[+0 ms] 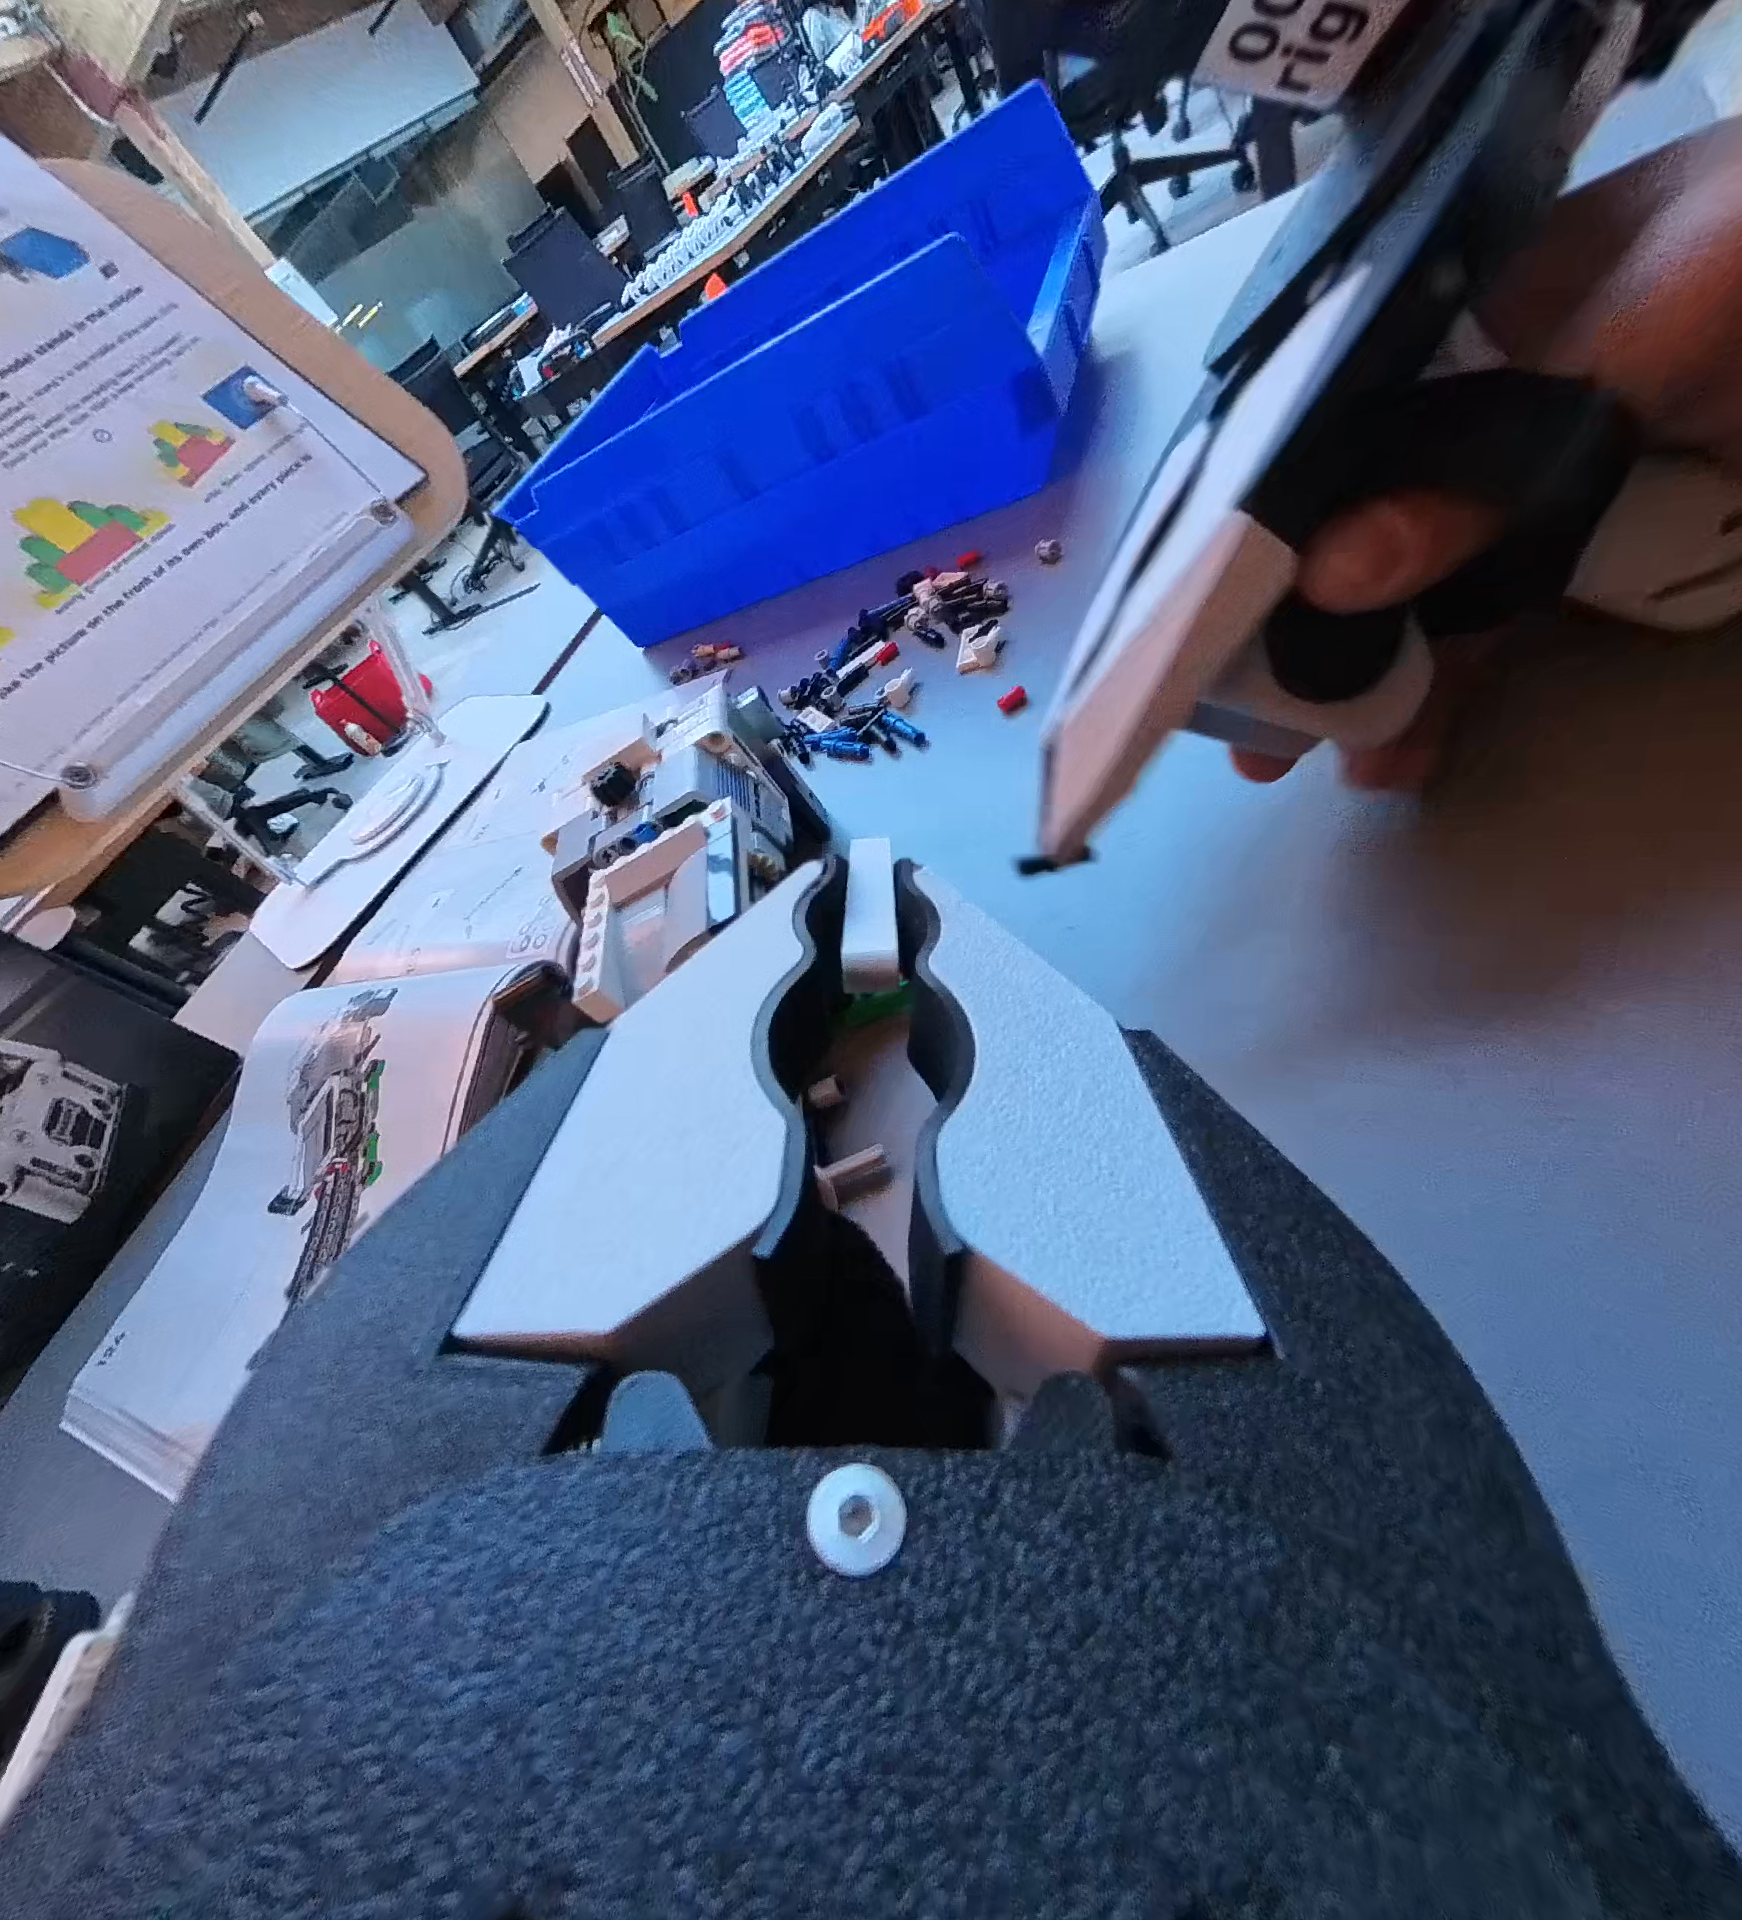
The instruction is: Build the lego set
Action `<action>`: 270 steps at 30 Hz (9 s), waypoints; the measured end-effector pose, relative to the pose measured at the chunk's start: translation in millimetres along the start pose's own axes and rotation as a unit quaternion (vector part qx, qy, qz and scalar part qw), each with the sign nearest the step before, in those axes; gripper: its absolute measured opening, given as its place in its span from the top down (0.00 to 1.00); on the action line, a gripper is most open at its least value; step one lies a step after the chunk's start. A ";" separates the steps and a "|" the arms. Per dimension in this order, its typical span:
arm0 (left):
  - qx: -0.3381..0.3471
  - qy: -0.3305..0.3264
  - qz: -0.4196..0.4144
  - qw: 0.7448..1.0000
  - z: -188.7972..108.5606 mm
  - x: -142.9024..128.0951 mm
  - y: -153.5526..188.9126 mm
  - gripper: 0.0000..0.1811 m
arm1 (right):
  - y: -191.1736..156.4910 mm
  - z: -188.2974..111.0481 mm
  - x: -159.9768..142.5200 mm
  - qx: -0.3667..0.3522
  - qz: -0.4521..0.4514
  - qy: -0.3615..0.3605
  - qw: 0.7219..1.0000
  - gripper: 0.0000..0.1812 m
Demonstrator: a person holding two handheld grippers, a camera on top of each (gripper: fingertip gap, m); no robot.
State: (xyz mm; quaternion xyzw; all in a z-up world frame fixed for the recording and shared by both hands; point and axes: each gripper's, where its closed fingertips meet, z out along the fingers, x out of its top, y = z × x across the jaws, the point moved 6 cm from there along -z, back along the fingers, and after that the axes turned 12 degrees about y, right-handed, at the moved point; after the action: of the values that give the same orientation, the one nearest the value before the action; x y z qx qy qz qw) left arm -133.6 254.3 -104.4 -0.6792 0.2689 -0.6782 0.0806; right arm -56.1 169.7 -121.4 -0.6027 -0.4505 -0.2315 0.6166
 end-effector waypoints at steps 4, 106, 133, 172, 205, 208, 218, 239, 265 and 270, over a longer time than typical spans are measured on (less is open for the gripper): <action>-0.010 -0.018 0.004 1.000 -2.2 -6.7 0.4 0.96 | 3.6 -14.7 -23.5 -0.005 -0.157 -0.195 0.968 0.98; 0.013 0.133 -0.142 0.981 -27.0 25.1 -51.5 0.97 | -32.0 30.8 45.7 0.006 -0.219 0.024 0.976 0.98; 0.202 0.009 -0.207 0.957 -5.6 -17.7 -183.6 0.97 | 29.1 120.0 162.0 -0.030 -0.334 -0.002 0.942 0.98; 0.143 0.056 -0.097 0.983 -7.6 3.7 -156.9 0.96 | 2.7 132.8 142.0 0.020 -0.301 0.017 0.953 0.98; 0.126 0.067 -0.128 0.982 -4.9 0.2 -154.8 0.96 | 11.7 129.1 144.5 0.071 -0.113 0.008 0.991 0.98; 0.125 0.051 -0.082 0.987 -5.4 -0.3 -153.3 0.96 | 12.9 129.8 143.2 0.074 -0.102 0.002 0.992 0.98; 0.079 -0.001 0.066 0.995 -10.5 -6.5 -144.6 0.96 | 12.1 131.2 134.3 0.061 -0.162 -0.051 0.984 0.98; 0.136 -0.006 0.048 0.990 -3.0 -8.3 -145.5 0.96 | 16.1 134.0 139.2 0.034 -0.161 -0.002 0.986 0.99; 0.229 0.018 -0.050 0.972 -9.5 -15.9 -166.0 0.96 | -2.7 59.3 176.3 0.031 -0.248 0.110 0.962 0.98; 0.234 0.033 -0.046 0.971 -18.7 -7.5 -166.2 0.96 | -113.1 -6.4 65.2 0.177 -0.264 -0.032 0.948 0.88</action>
State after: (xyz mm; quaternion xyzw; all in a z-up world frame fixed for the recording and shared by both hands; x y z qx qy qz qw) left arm -108.6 402.6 -30.9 -0.6302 0.0737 -0.7474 0.1971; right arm -116.3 161.6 -5.6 -0.3503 -0.6465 -0.2833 0.6157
